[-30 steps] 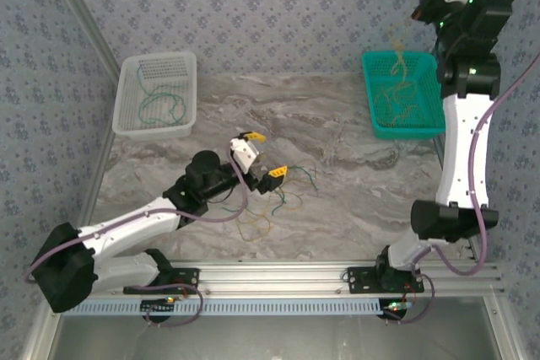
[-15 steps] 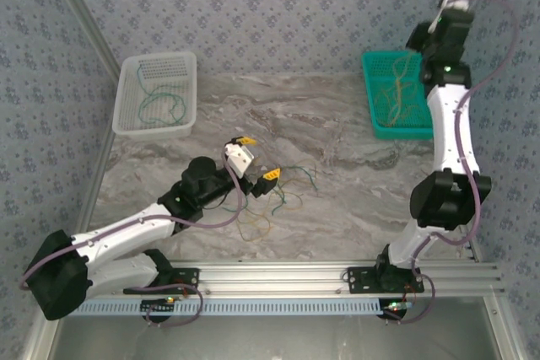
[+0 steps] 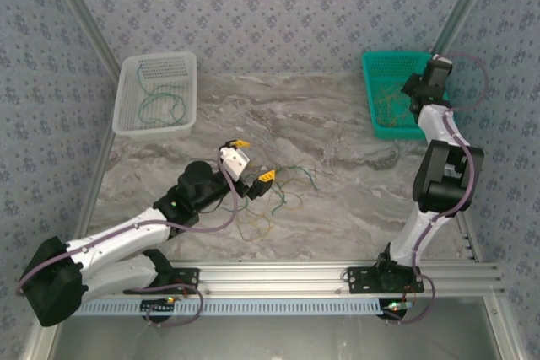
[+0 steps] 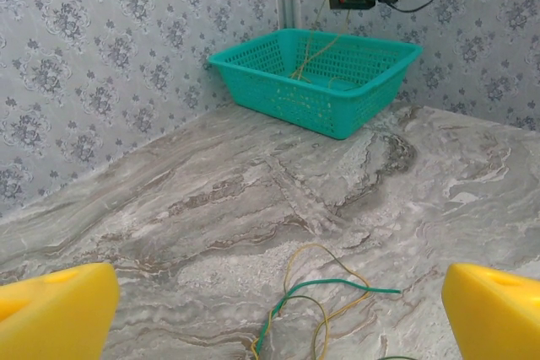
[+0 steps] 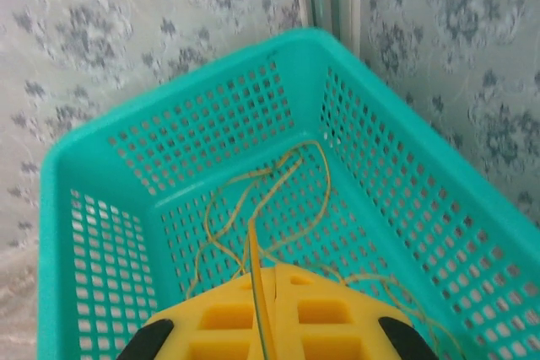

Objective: Untangle the cables

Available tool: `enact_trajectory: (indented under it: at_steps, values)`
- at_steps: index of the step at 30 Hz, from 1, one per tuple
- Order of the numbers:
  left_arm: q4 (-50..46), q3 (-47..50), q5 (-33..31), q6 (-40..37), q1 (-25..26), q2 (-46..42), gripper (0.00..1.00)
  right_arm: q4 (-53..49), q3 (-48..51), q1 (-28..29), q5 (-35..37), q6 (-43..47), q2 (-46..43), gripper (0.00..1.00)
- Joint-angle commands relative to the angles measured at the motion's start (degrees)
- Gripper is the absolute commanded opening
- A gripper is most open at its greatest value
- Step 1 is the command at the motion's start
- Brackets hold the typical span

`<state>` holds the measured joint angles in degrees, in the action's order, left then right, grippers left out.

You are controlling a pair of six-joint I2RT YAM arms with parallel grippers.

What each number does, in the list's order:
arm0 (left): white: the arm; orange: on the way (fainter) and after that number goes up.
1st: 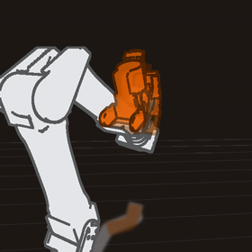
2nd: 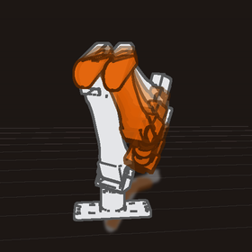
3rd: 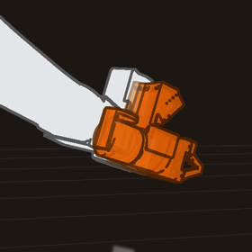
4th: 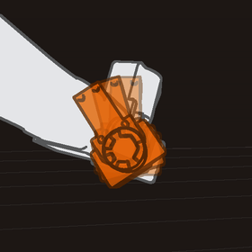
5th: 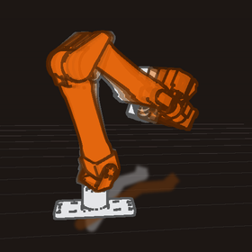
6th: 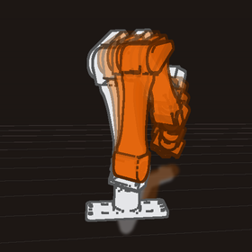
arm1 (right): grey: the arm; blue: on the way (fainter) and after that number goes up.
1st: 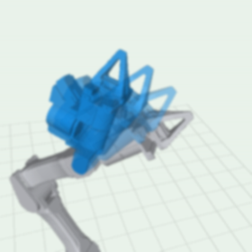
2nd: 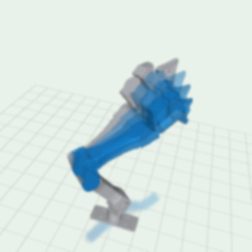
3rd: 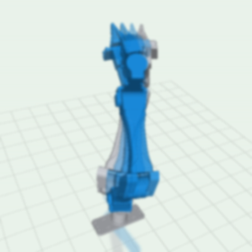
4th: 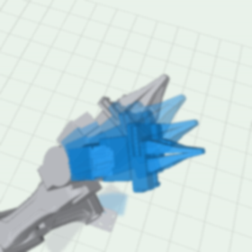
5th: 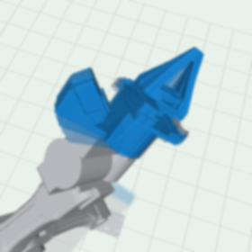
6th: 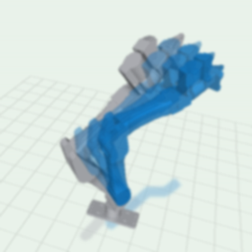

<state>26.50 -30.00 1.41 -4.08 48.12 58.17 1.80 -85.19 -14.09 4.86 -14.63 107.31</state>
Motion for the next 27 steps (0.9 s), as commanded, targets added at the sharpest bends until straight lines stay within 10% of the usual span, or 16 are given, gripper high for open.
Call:
enact_trajectory:
  at_steps: [1,18,27]
  values:
    - [0.3,-0.6,-2.3,-0.9,0.3,-0.5,0.98,-0.7,-6.7,0.0,-1.6,-2.7,0.5,0.00]
    - [1.7,-0.4,-6.2,2.3,-2.2,2.4,0.98,-23.9,-30.1,-0.3,-6.4,-5.3,26.5,0.01]
    - [2.4,-0.8,-6.2,3.1,-3.6,3.0,0.98,-28.2,-23.9,3.5,4.4,-5.1,12.7,0.45]
